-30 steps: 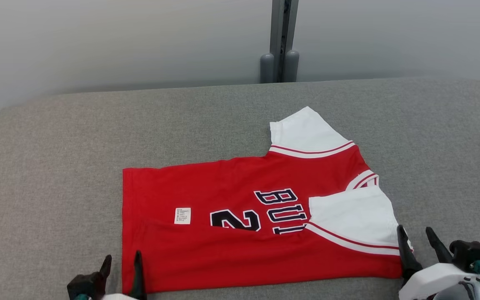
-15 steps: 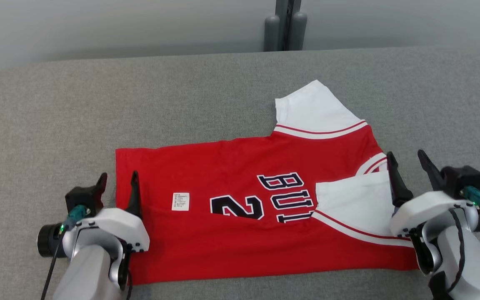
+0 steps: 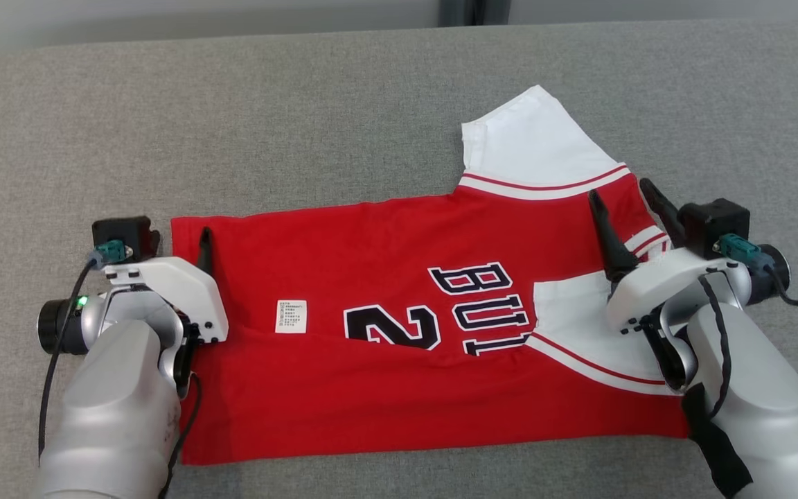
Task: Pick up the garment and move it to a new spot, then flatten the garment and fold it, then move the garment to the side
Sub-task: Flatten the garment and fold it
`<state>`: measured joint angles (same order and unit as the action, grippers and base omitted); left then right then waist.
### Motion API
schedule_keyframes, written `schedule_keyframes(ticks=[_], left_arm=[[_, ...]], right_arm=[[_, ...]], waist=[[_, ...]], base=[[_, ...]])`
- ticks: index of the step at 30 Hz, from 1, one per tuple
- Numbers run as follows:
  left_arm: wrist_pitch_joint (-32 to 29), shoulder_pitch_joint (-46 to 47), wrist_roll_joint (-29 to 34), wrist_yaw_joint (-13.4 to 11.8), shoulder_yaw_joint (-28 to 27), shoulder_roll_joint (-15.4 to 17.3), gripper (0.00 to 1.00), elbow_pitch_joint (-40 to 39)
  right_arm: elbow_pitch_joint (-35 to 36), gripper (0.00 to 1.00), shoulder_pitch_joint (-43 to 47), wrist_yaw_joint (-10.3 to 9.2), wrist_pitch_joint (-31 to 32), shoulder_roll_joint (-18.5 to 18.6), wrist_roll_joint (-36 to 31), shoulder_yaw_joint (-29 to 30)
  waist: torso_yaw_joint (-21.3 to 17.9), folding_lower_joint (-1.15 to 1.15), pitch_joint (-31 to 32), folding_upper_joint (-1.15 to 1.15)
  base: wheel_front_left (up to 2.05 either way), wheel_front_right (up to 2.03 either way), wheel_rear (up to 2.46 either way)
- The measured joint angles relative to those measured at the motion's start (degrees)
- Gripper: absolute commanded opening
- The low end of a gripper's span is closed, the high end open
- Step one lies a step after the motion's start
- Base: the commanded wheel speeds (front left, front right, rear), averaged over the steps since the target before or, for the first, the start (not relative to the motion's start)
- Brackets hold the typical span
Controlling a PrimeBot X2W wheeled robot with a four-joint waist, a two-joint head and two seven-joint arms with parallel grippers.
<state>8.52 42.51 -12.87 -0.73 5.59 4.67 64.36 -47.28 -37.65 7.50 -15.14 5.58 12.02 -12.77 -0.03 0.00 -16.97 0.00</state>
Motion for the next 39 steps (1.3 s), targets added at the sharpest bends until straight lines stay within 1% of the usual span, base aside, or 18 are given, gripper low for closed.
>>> schedule_keyframes(ticks=[5,6,7,8,9,10,14,17,21,24,27,31,36,37,38,39], left_arm=[[-3.0,3.8,-0.1,1.3,1.0,0.2,1.0,3.2],[-3.6,4.5,0.2,1.6,1.4,0.3,0.98,3.7],[-4.2,5.1,0.2,1.8,1.7,0.2,0.81,4.2],[-4.4,5.6,0.3,2.1,2.2,0.1,0.68,4.5],[-4.4,6.1,0.9,2.2,2.8,0.1,0.28,4.7],[-4.5,6.4,1.0,2.4,3.2,0.0,0.0,4.8],[-3.6,7.6,1.3,3.1,4.6,-0.9,0.0,5.1],[-2.1,8.3,1.5,3.3,5.8,-1.6,0.0,4.9],[-0.5,9.3,1.5,3.8,7.6,-2.1,0.0,4.4],[0.2,9.6,-0.5,5.0,9.9,-2.1,0.0,3.0],[0.4,9.5,-3.6,5.5,13.3,-2.1,0.0,0.8],[0.2,9.2,-7.9,4.6,18.2,-2.0,0.0,-2.6],[-0.2,8.8,-12.8,2.1,23.6,-1.8,0.0,-5.9],[-0.2,8.8,-13.7,1.7,24.5,-1.8,0.0,-6.4],[-0.2,8.8,-14.5,1.4,25.4,-1.8,0.0,-6.8],[-0.2,8.8,-14.5,1.4,25.4,-1.8,0.0,-6.8]], right_arm=[[-2.8,1.0,-4.1,0.0,0.0,0.3,0.8,-2.7],[-3.7,1.0,-5.2,0.0,0.0,0.6,1.2,-3.1],[-4.5,1.0,-6.3,0.0,0.5,0.9,1.5,-3.5],[-5.4,1.0,-7.5,0.0,1.1,1.3,1.7,-4.2],[-6.1,1.0,-8.7,0.0,1.7,1.6,1.9,-4.7],[-6.9,1.0,-10.1,0.0,2.2,1.8,2.4,-4.9],[-9.8,1.0,-15.8,0.0,4.8,3.8,3.4,-6.1],[-12.5,1.0,-19.2,0.0,8.0,4.9,4.4,-6.8],[-16.5,1.0,-23.8,0.0,12.4,7.3,4.8,-7.5],[-18.9,1.0,-25.9,0.0,15.1,8.2,5.5,-7.8],[-20.1,1.0,-27.6,0.0,17.1,8.3,6.4,-8.8],[-21.4,1.0,-29.8,0.0,19.1,9.2,7.7,-10.0],[-23.3,1.0,-31.8,0.0,21.7,10.1,8.2,-10.7],[-23.4,0.91,-32.0,0.0,21.8,10.1,8.3,-10.8],[-23.5,0.78,-32.3,0.0,21.8,10.2,8.4,-10.9],[-23.5,0.78,-32.3,0.0,21.8,10.2,8.4,-10.9]], waist=[[0.5,0.0,-1.4,0.0],[0.7,0.0,-1.7,0.0],[0.9,0.0,-2.0,0.0],[1.1,0.0,-2.2,0.0],[1.3,0.0,-2.5,0.0],[1.5,0.0,-2.8,0.0],[2.9,0.0,-3.8,0.0],[4.4,0.0,-4.7,0.0],[6.7,0.0,-6.1,0.0],[8.6,0.0,-7.1,0.0],[10.4,0.0,-8.0,0.0],[12.2,0.0,-9.2,0.0],[13.5,0.0,-10.7,0.0],[13.6,0.0,-10.9,0.0],[13.8,0.0,-11.1,0.0],[13.8,0.0,-11.1,0.0]], base=[[0.0,0.0,0.0],[0.0,0.0,0.0],[0.0,0.0,0.0],[0.0,0.0,0.0],[0.0,0.0,0.0],[0.0,0.0,0.0],[0.0,0.0,0.0],[0.0,0.0,0.0],[0.0,0.0,0.0],[0.0,0.0,0.0],[0.0,0.0,0.0],[0.0,0.0,0.0],[0.0,0.0,0.0],[0.0,0.0,0.0],[0.0,0.0,0.0],[0.0,0.0,0.0]])
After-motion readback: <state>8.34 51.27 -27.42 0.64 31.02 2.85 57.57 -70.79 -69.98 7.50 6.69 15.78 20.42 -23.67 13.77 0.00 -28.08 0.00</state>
